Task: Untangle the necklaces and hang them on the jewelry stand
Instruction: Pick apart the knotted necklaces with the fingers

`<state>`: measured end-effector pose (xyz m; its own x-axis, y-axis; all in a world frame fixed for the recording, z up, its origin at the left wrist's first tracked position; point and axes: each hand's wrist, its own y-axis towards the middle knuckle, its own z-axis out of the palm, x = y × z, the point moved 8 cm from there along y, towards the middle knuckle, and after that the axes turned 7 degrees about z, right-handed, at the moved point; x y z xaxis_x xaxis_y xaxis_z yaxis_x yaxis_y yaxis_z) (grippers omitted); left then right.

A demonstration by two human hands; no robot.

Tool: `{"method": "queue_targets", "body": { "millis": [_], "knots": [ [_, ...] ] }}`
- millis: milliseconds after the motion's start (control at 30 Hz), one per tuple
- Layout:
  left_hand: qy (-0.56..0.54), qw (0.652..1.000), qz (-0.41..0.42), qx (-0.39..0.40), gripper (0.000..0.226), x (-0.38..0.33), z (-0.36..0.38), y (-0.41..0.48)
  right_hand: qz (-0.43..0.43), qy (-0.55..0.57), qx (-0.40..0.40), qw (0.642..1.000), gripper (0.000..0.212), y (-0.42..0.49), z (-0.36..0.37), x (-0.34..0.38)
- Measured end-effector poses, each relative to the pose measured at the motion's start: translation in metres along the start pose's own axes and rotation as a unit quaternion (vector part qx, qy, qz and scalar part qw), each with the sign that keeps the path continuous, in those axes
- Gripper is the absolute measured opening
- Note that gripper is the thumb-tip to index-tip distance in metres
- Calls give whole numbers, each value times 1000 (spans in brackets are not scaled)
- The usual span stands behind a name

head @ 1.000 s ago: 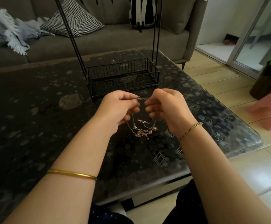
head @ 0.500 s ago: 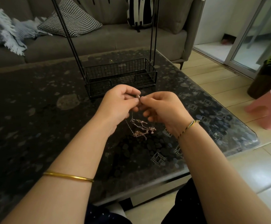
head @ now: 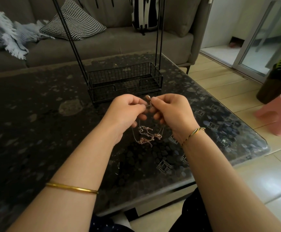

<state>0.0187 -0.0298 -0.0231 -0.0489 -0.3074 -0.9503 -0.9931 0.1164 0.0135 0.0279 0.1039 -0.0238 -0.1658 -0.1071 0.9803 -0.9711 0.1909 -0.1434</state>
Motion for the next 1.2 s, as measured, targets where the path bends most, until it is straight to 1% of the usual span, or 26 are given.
{"method": "queue_targets", "body": {
  "millis": [167,500,667,733,833,900,1000,1100,1200],
  "knots": [
    [10,1000,16,-4,7,-3,1,-1,-15,-13,-9,1000,17,-1,0,2],
    [21,1000,16,-17,11,-3,2,-1,-57,-67,-25,996,15,-3,-1,9],
    [115,989,81,-52,13,-14,0,-2,-70,-106,-45,991,14,-4,-1,10],
    [127,985,102,-63,14,-17,0,-2,-67,-105,-44,991,15,-4,0,10],
    [122,986,102,-57,15,-17,-1,-2,-33,-59,-8,998,17,-3,2,5],
    [102,990,79,-50,14,-13,-2,-2,13,-8,35,999,19,-1,5,-2],
    [52,997,35,-41,11,-5,-2,0,80,41,87,992,17,0,11,-12],
    [6,999,-1,-36,12,1,-1,0,114,68,112,985,13,-1,14,-16],
    [-6,999,-8,-41,14,4,-2,1,134,91,131,978,11,-3,17,-19]
  ]
}}
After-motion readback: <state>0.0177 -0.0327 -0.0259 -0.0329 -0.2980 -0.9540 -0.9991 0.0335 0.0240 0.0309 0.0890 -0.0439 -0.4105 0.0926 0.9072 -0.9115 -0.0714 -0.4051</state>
